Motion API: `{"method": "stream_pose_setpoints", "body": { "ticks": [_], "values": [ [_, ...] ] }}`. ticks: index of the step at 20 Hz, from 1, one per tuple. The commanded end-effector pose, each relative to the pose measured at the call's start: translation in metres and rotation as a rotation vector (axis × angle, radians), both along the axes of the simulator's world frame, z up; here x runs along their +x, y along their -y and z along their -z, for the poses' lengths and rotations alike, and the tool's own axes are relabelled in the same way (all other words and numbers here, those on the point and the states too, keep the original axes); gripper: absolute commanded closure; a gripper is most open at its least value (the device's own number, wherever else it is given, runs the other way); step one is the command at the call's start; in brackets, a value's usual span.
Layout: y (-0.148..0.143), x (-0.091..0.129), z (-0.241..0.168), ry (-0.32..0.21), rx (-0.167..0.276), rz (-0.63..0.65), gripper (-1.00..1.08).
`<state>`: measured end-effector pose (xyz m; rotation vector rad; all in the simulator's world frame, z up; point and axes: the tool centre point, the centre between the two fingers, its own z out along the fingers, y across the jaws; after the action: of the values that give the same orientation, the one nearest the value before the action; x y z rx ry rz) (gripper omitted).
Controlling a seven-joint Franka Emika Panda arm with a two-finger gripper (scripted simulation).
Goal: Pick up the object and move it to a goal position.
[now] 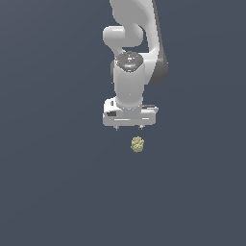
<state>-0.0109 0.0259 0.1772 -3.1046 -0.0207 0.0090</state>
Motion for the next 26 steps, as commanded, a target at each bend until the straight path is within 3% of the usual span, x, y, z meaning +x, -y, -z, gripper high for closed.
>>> {"method": "stream_pose_setpoints", "body": {
  "ticks": [1,17,26],
  "values": [
    [0.0,0.0,0.0,0.0,0.0,0.0,-0.92],
    [0.0,0.004,0.007,0.012,0.016,-0.017,-0.92],
    [-0.027,0.004,0.053,0.01,-0.017,-0.124,-0.92]
  ]
}}
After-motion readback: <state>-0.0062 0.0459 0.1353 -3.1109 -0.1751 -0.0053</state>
